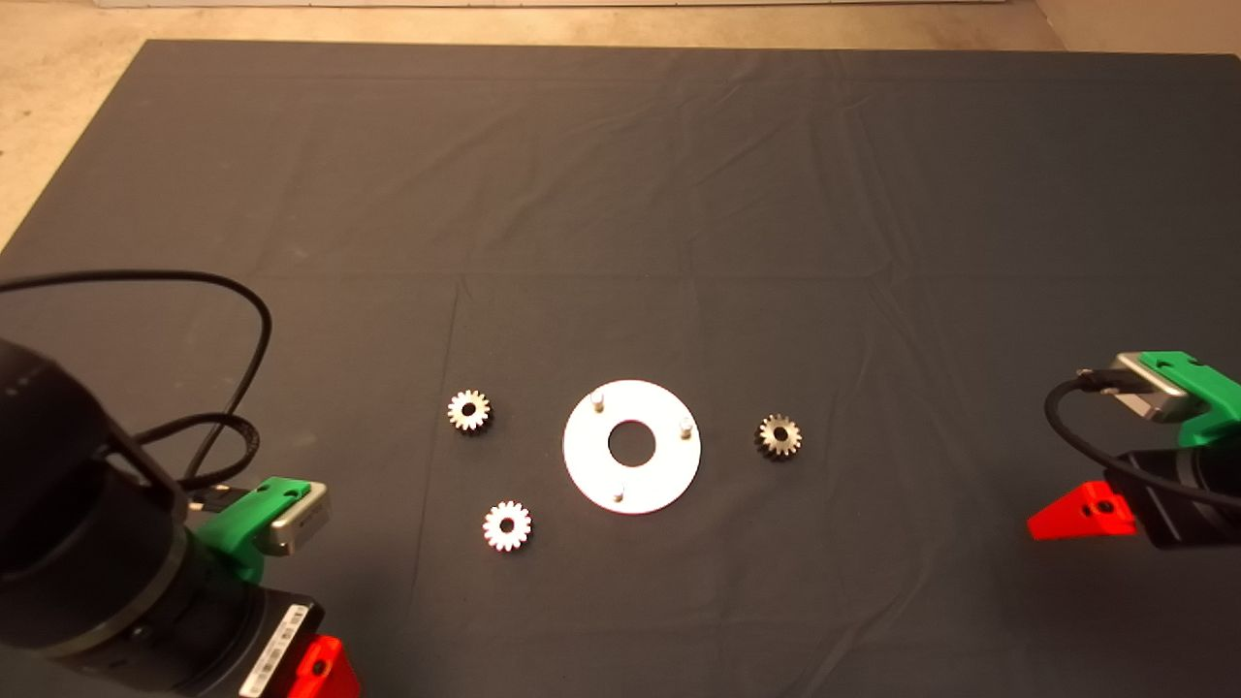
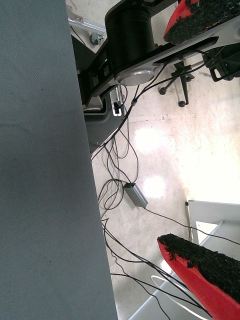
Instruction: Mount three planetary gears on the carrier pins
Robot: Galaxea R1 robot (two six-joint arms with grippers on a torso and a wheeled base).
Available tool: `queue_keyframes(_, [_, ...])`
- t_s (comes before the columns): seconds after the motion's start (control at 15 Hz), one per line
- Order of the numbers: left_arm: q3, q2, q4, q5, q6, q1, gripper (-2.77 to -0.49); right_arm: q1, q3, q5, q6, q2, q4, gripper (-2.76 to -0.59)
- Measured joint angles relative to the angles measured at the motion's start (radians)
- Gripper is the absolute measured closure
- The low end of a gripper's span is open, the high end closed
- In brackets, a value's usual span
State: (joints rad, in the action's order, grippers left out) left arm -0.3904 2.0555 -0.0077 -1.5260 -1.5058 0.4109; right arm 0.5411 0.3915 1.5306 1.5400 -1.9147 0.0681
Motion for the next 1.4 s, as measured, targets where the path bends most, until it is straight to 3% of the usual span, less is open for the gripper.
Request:
queue_keyframes(0.4, [-0.021,0.015,-0.002,0.000,0.010,0.000,-2.76,0.000,0.000,0.000,-0.001,0.000,-0.002,-2.73])
queue_keyframes(0.53, [-0.121,0.066,0.000,-0.001,0.045,0.000,-2.76,0.000,0.000,0.000,-0.001,-0.001,-0.002,-2.73])
queue_keyframes(0.73, [-0.283,0.206,0.005,0.000,0.075,0.000,-2.76,0.000,0.000,0.000,-0.002,-0.005,-0.002,-2.73])
queue_keyframes(0.87, [-0.358,0.273,0.012,0.006,0.083,0.000,-2.76,0.000,0.000,0.000,-0.002,-0.011,-0.003,-2.73])
queue_keyframes(1.13, [-0.481,0.306,0.065,0.013,0.113,-0.001,-2.76,0.000,-0.001,0.000,-0.003,-0.028,-0.003,-2.73])
queue_keyframes(1.4, [-0.614,0.350,0.102,0.039,0.192,-0.013,-2.76,0.000,-0.001,0.000,-0.003,-0.039,-0.003,-2.73])
